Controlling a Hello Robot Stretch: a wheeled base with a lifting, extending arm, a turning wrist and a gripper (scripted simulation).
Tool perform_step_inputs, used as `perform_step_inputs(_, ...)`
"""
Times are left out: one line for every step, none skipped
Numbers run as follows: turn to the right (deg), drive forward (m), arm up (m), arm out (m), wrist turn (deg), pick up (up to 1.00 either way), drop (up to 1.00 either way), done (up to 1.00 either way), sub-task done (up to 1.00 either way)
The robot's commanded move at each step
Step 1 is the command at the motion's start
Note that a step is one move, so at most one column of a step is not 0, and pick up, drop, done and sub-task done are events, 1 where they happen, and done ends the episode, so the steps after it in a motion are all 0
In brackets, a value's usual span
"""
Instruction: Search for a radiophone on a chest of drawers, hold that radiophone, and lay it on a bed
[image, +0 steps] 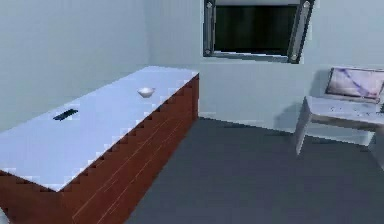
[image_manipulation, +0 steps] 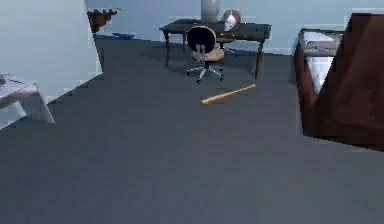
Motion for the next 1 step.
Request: perform_step_inputs(-45.0,0.0,0.0,0.0,0.0,0.0,0.0,0.0,0.0)
